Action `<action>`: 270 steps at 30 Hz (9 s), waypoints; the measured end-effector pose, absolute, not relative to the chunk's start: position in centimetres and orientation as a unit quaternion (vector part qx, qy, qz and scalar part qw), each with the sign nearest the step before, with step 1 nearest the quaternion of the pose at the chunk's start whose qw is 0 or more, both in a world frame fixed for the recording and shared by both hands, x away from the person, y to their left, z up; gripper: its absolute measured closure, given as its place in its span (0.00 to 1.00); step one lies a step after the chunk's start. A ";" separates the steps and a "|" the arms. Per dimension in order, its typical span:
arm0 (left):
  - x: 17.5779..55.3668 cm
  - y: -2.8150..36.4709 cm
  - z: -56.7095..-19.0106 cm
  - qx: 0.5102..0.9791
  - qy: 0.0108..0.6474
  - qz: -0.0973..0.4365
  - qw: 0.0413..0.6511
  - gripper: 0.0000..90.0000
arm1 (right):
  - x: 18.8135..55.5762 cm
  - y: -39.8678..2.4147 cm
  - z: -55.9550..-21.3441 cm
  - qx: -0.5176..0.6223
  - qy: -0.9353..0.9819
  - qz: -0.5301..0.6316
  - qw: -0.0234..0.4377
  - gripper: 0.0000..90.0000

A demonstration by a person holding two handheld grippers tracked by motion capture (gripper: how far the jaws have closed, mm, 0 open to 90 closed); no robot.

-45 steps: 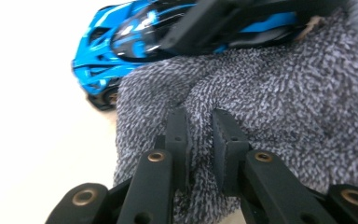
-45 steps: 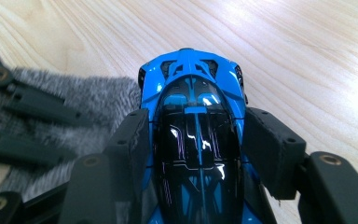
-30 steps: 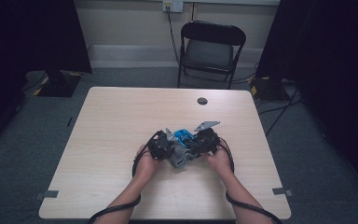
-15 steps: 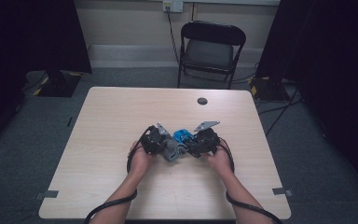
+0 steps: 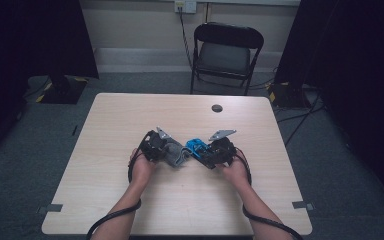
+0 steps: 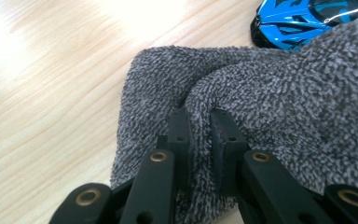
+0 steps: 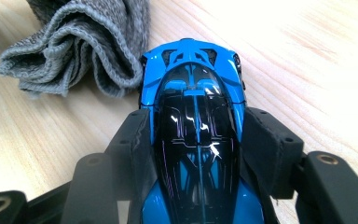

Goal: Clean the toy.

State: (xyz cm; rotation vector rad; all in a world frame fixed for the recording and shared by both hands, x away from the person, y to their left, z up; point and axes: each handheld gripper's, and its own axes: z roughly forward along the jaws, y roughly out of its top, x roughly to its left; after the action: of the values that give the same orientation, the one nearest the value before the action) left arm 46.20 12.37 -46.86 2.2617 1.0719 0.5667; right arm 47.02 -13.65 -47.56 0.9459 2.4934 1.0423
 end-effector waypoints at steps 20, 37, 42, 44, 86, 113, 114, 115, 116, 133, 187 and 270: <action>39.5 11.9 -43.6 0.862 0.310 0.166 0.364 0.89 | 47.3 -13.4 -47.3 0.330 0.868 0.347 0.132 0.48; 36.0 5.0 -45.6 0.903 0.206 0.100 0.363 0.89 | 47.4 -13.3 -47.2 0.328 0.870 0.344 0.131 0.48; 36.5 3.6 -46.3 0.908 0.202 0.101 0.353 0.88 | 47.4 -13.3 -47.2 0.328 0.870 0.344 0.131 0.48; 37.1 3.0 -46.9 0.910 0.205 0.098 0.347 0.89 | 47.4 -13.3 -47.2 0.328 0.870 0.345 0.131 0.48; 42.8 6.4 -47.2 0.892 0.285 0.166 0.308 0.88 | 47.1 -13.3 -47.3 0.319 0.871 0.347 0.141 0.48; 44.7 9.5 -47.0 0.871 0.340 0.178 0.305 0.88 | 47.1 -13.5 -47.4 0.320 0.868 0.353 0.139 0.48; 44.8 9.7 -47.0 0.869 0.345 0.178 0.305 0.88 | 47.1 -13.5 -47.5 0.320 0.867 0.355 0.139 0.48; 44.9 9.8 -47.0 0.869 0.347 0.181 0.303 0.88 | 47.1 -13.6 -47.5 0.320 0.867 0.356 0.139 0.48; 44.9 9.9 -47.0 0.868 0.349 0.180 0.305 0.88 | 47.1 -13.6 -47.5 0.321 0.866 0.357 0.139 0.48; 45.9 10.8 -46.9 0.855 0.374 0.195 0.300 0.88 | 47.0 -13.6 -47.5 0.320 0.866 0.358 0.142 0.48; 40.0 3.7 -47.1 0.902 0.248 0.130 0.329 0.88 | 47.1 -13.6 -47.4 0.324 0.868 0.351 0.137 0.48; 40.1 11.9 -44.3 0.867 0.338 0.177 0.321 0.87 | 46.9 -13.6 -47.6 0.327 0.862 0.361 0.142 0.48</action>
State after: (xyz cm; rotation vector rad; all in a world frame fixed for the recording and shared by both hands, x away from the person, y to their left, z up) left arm 40.07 11.87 -44.28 2.2769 0.8870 0.4638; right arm 46.93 -13.64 -47.58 0.9431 2.4870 1.0429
